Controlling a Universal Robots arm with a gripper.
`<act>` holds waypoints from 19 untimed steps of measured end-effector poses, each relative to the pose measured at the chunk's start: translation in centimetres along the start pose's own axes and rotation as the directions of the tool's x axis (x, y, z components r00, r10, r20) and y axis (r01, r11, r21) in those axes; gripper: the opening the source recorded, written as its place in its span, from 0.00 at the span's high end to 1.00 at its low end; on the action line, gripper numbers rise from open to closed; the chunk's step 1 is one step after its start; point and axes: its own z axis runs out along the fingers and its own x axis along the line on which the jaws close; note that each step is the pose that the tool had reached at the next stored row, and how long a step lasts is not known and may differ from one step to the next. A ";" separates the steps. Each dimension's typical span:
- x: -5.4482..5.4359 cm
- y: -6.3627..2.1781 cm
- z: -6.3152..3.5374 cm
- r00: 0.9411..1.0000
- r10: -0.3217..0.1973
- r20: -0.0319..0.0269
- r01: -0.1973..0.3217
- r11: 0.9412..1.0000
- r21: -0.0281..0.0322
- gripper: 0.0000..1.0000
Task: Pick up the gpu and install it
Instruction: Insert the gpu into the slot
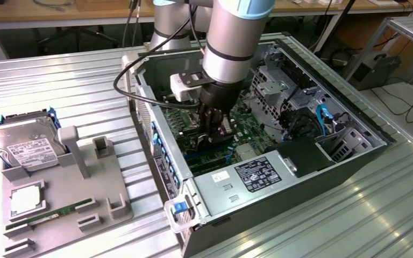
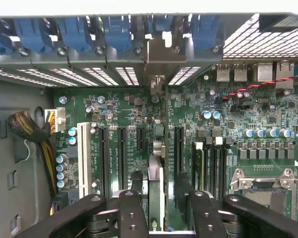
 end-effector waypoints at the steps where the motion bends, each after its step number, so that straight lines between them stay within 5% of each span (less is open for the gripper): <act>1: 0.0 0.00 -0.22 1.000 0.000 0.000 0.000 1.000 0.000 0.60; 9: 0.0 0.06 -2.29 1.000 0.000 0.000 0.000 1.000 0.000 0.62; 14: 0.0 0.07 -2.33 1.000 0.000 0.000 0.000 1.000 0.001 0.87; 19: -0.4 0.13 -1.85 1.000 0.000 0.000 0.000 1.000 0.010 0.89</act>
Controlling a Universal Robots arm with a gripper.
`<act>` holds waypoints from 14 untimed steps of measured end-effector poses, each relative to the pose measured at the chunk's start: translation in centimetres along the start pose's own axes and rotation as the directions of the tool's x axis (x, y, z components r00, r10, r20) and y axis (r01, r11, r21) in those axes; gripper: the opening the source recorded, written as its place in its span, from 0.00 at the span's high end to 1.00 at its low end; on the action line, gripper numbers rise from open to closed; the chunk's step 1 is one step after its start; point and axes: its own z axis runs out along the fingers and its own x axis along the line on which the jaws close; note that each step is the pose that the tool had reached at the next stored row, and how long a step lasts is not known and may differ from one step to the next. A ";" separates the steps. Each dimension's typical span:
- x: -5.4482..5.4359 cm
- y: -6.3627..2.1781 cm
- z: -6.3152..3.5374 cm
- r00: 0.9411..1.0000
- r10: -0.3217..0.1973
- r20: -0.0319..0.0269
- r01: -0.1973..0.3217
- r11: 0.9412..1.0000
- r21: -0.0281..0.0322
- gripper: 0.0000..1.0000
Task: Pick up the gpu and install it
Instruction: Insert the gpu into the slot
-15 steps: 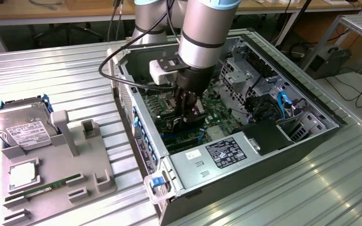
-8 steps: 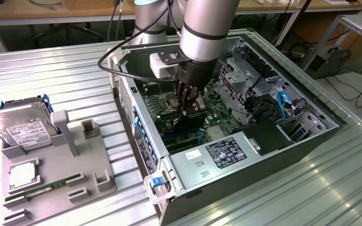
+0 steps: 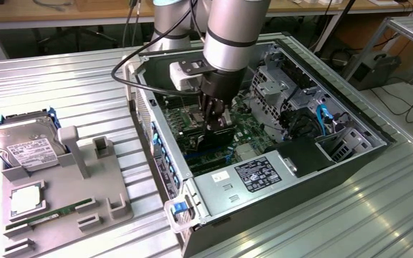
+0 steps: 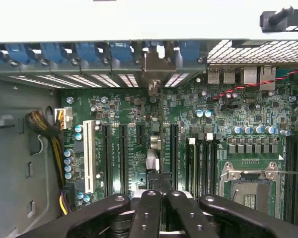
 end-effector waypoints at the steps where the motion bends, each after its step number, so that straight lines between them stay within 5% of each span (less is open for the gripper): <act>1: -0.1 0.03 0.03 1.000 0.000 0.000 0.000 1.000 0.002 0.89; 7: -0.4 0.48 0.65 1.000 0.000 -0.015 0.000 1.000 0.005 0.89; 14: -0.4 0.51 0.96 1.000 0.000 -0.017 0.000 1.000 0.006 0.89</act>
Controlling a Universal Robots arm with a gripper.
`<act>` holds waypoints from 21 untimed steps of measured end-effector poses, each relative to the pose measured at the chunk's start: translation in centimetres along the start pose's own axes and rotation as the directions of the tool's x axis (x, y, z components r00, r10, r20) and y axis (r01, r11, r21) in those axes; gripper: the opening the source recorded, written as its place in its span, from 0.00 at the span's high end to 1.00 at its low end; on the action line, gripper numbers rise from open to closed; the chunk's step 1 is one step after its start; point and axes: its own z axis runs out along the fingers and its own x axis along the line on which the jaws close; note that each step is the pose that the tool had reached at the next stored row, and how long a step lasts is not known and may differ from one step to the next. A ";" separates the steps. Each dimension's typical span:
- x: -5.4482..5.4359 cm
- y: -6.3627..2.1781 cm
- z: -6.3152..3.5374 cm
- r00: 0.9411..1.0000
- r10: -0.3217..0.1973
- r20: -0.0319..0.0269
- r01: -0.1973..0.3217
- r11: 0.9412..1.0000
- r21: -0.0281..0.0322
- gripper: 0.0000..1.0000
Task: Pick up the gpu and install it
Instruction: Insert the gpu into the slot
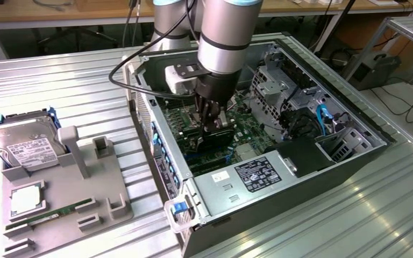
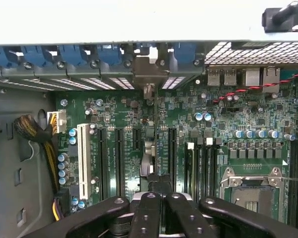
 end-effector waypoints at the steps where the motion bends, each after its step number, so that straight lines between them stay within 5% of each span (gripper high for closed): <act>1: 0.0 0.03 0.03 1.000 0.000 0.000 0.000 1.000 0.000 0.89; 10: 0.1 0.08 0.03 1.000 0.000 0.000 0.000 1.000 0.000 0.89; 17: 0.1 0.11 -2.84 1.000 -0.001 0.000 0.001 1.000 0.000 0.89; 21: 0.2 0.11 -2.90 1.000 -0.001 0.000 0.001 1.000 0.000 0.89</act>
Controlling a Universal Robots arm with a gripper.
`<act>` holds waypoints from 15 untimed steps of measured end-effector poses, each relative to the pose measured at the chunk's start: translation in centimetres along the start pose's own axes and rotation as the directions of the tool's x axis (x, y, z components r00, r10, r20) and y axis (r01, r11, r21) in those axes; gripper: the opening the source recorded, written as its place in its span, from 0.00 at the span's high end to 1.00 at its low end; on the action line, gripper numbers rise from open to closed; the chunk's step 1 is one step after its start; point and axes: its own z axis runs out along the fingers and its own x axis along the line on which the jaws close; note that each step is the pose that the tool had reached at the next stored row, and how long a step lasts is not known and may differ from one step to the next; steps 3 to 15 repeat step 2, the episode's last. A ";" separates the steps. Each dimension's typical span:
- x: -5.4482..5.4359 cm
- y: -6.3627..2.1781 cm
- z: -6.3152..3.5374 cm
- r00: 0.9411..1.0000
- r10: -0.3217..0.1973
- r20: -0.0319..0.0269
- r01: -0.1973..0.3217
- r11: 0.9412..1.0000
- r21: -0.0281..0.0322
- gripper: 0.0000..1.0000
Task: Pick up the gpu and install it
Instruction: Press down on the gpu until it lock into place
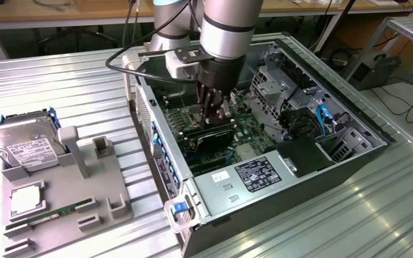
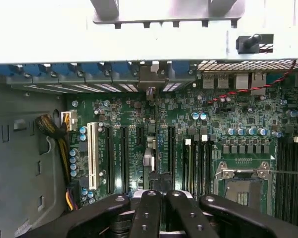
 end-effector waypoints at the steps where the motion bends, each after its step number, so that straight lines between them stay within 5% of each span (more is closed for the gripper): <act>1: 0.0 0.00 0.00 1.000 0.000 0.000 0.000 1.000 0.000 0.89; 15: 0.0 0.00 0.00 1.000 0.000 0.000 0.000 1.000 0.000 0.89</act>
